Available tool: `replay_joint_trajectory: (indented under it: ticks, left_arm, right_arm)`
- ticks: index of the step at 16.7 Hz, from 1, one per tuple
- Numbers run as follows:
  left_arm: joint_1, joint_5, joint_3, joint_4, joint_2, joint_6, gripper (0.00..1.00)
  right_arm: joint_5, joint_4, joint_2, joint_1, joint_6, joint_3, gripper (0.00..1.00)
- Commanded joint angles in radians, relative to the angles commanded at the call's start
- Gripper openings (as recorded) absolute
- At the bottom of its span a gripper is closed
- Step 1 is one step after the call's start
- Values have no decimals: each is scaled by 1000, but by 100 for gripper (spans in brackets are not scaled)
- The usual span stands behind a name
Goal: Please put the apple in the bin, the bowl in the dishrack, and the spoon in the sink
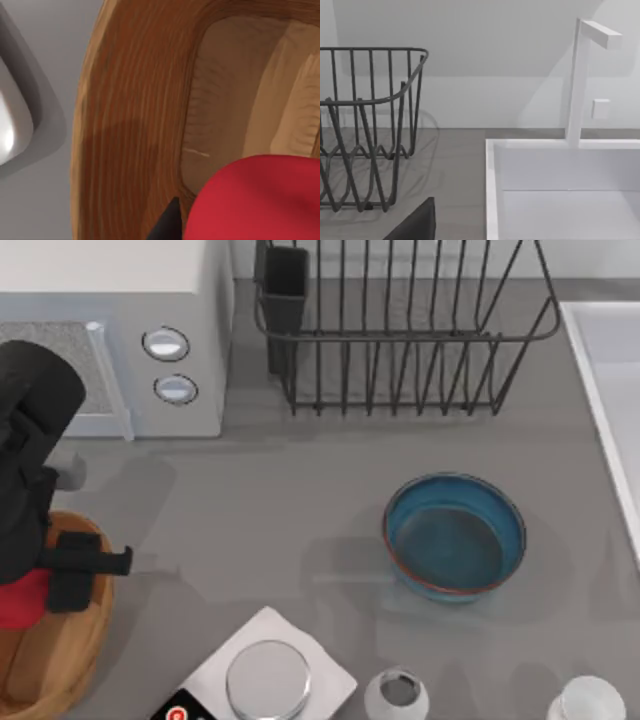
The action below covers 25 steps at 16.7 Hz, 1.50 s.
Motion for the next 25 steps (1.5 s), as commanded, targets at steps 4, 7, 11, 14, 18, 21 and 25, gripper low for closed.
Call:
replay_joint_trajectory:
  ticks: [4, 7, 11, 14, 18, 21, 25]
  left_arm:
    - [0, 0, 0, 0, 0, 0, 45]
    - [0, 0, 0, 0, 0, 0, 68]
    - [0, 0, 0, 0, 0, 0, 98]
    - [0, 0, 0, 0, 0, 0, 100]
    - [0, 0, 0, 0, 0, 0, 100]
    - [-1, 0, 0, 1, -2, 0, 100]
    - [20, 13, -68, 80, -109, 19, 100]
  right_arm:
    - [0, 0, 0, 0, 0, 0, 100]
    - [0, 0, 0, 0, 0, 0, 100]
    - [0, 0, 0, 0, 0, 0, 100]
    - [0, 0, 0, 0, 0, 0, 100]
    - [0, 0, 0, 0, 0, 0, 100]
    - [0, 0, 0, 0, 0, 0, 100]
    - [0, 0, 0, 0, 0, 0, 100]
